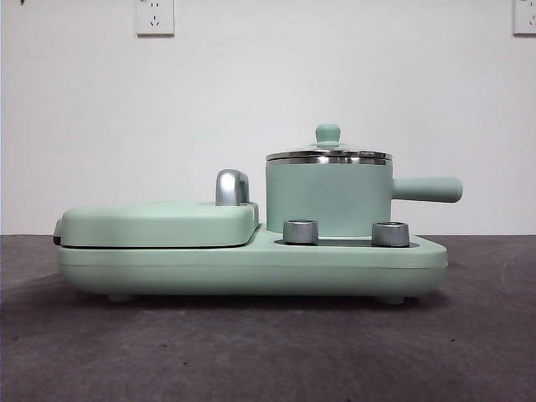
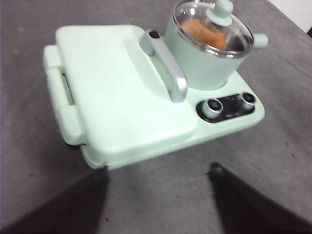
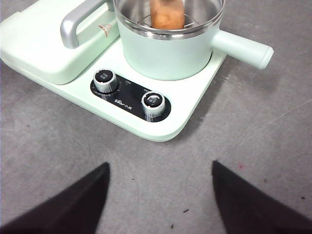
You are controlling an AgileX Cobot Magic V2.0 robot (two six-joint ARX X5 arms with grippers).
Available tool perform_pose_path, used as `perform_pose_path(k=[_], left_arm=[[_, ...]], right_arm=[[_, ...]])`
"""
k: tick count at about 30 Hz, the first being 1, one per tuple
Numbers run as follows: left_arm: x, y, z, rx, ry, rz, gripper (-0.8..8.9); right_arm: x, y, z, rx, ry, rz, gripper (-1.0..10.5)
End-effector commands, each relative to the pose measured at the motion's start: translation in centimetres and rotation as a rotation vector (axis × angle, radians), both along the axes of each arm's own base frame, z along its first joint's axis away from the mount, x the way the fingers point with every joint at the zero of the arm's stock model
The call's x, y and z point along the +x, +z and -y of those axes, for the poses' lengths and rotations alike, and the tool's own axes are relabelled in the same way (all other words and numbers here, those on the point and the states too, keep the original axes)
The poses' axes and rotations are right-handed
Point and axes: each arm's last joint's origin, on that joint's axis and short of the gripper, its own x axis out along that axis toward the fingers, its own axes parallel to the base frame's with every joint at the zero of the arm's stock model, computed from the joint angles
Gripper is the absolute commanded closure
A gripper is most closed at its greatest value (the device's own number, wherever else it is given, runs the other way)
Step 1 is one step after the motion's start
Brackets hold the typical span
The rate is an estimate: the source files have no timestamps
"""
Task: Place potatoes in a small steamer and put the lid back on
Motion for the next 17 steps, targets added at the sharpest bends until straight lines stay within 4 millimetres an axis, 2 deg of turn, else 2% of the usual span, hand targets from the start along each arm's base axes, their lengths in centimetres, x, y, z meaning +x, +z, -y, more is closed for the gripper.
perform_pose_path(k=[1, 17], left_arm=[[-0.36, 0.2, 0.0, -0.026, -0.025, -0.007, 8.02], [-0.58, 0.07, -0.12, -0.017, -0.023, -0.019, 8.08]], right_arm=[[-0.08, 0.1, -0.07, 0.018, 0.014, -0.014, 9.3], [-0.09, 0.16, -0.09, 0.03, 0.011, -0.013, 9.3]])
